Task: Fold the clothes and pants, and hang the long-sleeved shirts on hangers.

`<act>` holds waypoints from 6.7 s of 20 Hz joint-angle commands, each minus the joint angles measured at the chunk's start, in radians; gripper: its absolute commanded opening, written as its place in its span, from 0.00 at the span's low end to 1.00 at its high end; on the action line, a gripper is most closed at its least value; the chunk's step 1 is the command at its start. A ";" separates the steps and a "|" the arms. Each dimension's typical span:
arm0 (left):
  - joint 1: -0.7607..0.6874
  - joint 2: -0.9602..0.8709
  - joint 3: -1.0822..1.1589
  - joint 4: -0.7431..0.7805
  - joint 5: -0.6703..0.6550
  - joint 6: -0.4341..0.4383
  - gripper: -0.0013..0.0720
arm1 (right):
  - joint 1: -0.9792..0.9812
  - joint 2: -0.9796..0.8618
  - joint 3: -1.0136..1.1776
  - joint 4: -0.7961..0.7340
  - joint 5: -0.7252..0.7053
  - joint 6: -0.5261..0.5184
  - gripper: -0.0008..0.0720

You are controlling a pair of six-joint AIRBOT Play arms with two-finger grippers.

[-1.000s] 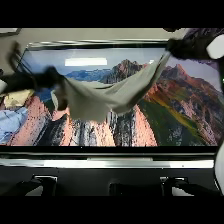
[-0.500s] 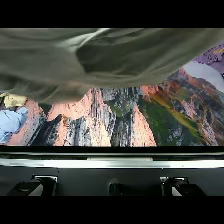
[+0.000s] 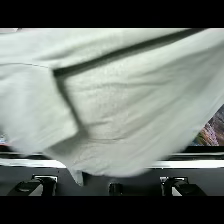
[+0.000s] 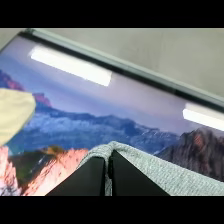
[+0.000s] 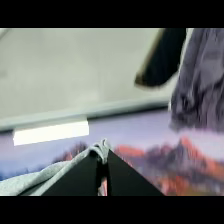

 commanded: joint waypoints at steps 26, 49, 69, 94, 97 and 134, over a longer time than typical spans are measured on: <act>0.400 -0.645 -0.075 -0.348 -0.078 0.332 0.65 | -0.308 -0.602 -0.204 0.599 0.200 -0.379 0.63; 0.506 -0.433 -0.690 -0.420 0.040 0.349 0.65 | -0.459 -0.390 -1.410 0.939 -0.041 -0.755 0.65; 0.610 -0.494 -1.039 -0.782 0.290 0.777 0.71 | -0.459 -0.271 -1.408 0.986 -0.080 -0.682 0.06; 0.293 -0.446 -0.154 -0.784 0.315 0.547 0.04 | -0.073 -0.214 -0.340 0.294 -0.320 -0.209 0.06; 0.283 -0.397 0.154 -0.576 0.292 0.393 0.04 | -0.073 -0.213 -0.026 0.213 -0.208 -0.209 0.06; 0.150 -0.980 0.010 -0.396 0.437 0.454 0.04 | -0.073 -0.879 -0.022 0.140 -0.178 -0.068 0.06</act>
